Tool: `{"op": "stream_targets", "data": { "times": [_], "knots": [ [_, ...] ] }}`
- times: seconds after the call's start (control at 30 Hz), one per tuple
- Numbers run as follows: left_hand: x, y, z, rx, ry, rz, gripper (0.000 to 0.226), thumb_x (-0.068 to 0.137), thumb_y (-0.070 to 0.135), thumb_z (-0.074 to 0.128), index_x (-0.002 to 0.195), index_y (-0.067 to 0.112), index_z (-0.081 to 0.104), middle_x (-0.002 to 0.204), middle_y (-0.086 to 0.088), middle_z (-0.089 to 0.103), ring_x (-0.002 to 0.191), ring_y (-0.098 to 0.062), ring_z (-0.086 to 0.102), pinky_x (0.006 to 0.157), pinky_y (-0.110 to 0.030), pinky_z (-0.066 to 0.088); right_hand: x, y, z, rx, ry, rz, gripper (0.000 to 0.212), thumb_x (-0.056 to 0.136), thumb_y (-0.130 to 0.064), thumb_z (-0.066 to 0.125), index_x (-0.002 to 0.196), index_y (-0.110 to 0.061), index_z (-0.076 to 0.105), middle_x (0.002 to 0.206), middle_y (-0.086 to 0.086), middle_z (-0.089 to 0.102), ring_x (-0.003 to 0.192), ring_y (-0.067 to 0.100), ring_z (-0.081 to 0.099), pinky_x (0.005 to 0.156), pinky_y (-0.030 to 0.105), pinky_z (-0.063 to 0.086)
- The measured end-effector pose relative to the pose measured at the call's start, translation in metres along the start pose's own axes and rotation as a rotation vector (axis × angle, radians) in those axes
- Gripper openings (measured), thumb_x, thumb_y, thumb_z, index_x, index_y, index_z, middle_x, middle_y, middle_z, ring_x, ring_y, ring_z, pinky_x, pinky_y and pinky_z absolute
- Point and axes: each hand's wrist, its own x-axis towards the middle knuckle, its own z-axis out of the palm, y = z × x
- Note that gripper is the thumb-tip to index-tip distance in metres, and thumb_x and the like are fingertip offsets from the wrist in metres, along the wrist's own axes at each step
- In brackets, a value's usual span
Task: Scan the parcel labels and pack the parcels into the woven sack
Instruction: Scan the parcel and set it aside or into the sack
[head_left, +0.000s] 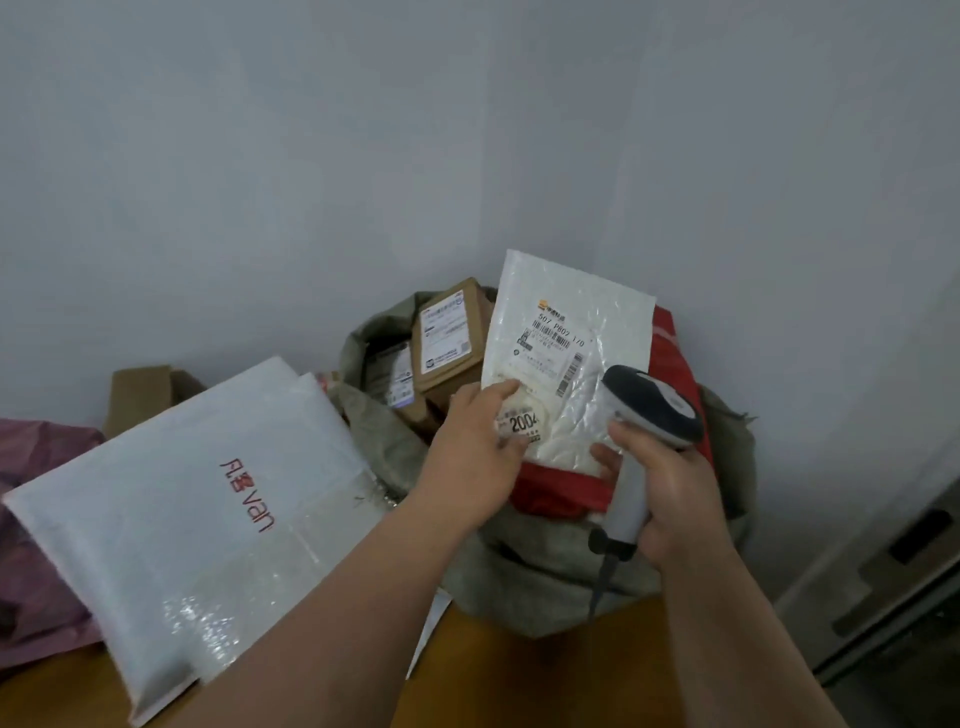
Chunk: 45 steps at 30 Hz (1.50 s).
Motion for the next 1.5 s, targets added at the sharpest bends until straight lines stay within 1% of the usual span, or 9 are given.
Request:
{"op": "stream_targets", "data": {
  "times": [0.07,0.17,0.33,0.5,0.63,0.83,1.1,1.23,1.5],
  "knots": [
    [0.027,0.011,0.015,0.079,-0.02,0.005,0.071,0.091,0.023,0.066,0.153,0.029,0.032,0.149,0.006,0.032,0.129,-0.01,0.04,0.11,-0.022,0.034,0.028,-0.011,-0.008,-0.043,0.001,-0.026,0.017,0.079,-0.016,0.082,0.093,-0.019,0.075,0.09,0.002,0.079,0.094,0.026,0.074,0.091,0.048,0.057],
    [0.061,0.014,0.028,0.405,-0.101,-0.098,0.082,0.089,0.036,0.064,0.156,0.031,0.017,0.157,-0.002,0.018,0.141,-0.028,0.03,0.114,-0.049,0.032,0.058,-0.014,-0.013,-0.067,-0.027,-0.038,0.017,0.077,-0.017,0.083,0.091,-0.022,0.075,0.09,0.0,0.079,0.096,0.024,0.073,0.09,0.042,0.057],
    [0.075,0.002,0.047,0.796,-0.053,-0.113,0.077,0.087,0.037,0.062,0.151,0.047,0.019,0.159,-0.005,-0.003,0.143,-0.034,0.012,0.115,-0.051,0.019,0.076,0.002,-0.011,-0.104,-0.094,0.025,0.019,0.077,-0.015,0.083,0.093,-0.021,0.075,0.092,0.002,0.079,0.098,0.025,0.073,0.096,0.046,0.055],
    [0.083,-0.006,0.051,0.871,-0.24,-0.058,0.069,0.089,0.065,0.049,0.15,0.044,0.025,0.153,-0.006,0.029,0.137,-0.031,0.027,0.108,-0.05,0.024,0.076,0.008,-0.003,-0.139,-0.124,0.058,0.021,0.079,-0.012,0.081,0.099,-0.015,0.076,0.095,0.006,0.079,0.1,0.025,0.072,0.099,0.05,0.054],
    [0.073,-0.01,0.041,0.791,-0.167,-0.051,0.075,0.09,0.065,0.048,0.153,0.047,0.011,0.163,0.005,0.021,0.145,-0.028,0.017,0.109,-0.053,0.016,0.063,0.007,0.002,-0.169,-0.129,0.064,0.025,0.079,-0.016,0.082,0.102,-0.013,0.074,0.099,0.008,0.076,0.103,0.029,0.069,0.099,0.049,0.053],
    [0.019,-0.03,-0.013,0.563,0.057,-0.132,0.063,0.092,0.053,0.054,0.15,0.045,0.03,0.158,0.007,0.029,0.143,-0.027,0.023,0.113,-0.053,0.018,0.016,0.016,0.032,-0.185,-0.163,0.04,0.025,0.078,-0.018,0.083,0.101,-0.014,0.075,0.084,0.004,0.076,0.086,0.022,0.069,0.076,0.038,0.054],
    [-0.12,-0.11,-0.131,0.384,0.193,-0.473,0.053,0.097,0.049,0.054,0.147,0.037,0.041,0.154,0.001,0.039,0.138,-0.026,0.036,0.109,-0.049,0.032,-0.108,0.088,0.13,-0.343,-0.429,0.113,0.051,0.06,-0.036,0.087,0.104,-0.015,0.073,0.084,0.005,0.074,0.089,0.031,0.069,0.088,0.053,0.055],
    [-0.197,-0.162,-0.186,0.266,0.196,-0.683,0.054,0.097,0.048,0.055,0.147,0.032,0.041,0.152,-0.001,0.041,0.138,-0.026,0.039,0.112,-0.05,0.035,-0.166,0.138,0.177,-0.433,-0.553,0.147,0.031,0.073,-0.029,0.087,0.1,-0.026,0.071,0.078,-0.008,0.076,0.088,0.021,0.07,0.082,0.043,0.058],
    [-0.265,-0.232,-0.254,-0.136,0.388,-0.924,0.051,0.099,0.034,0.057,0.146,0.019,0.044,0.148,-0.006,0.046,0.129,-0.026,0.048,0.097,-0.036,0.044,-0.215,0.188,0.258,-0.546,-0.686,0.218,0.024,0.076,-0.029,0.085,0.094,-0.028,0.069,0.085,-0.002,0.074,0.082,0.016,0.07,0.076,0.038,0.056]
  ]
}}
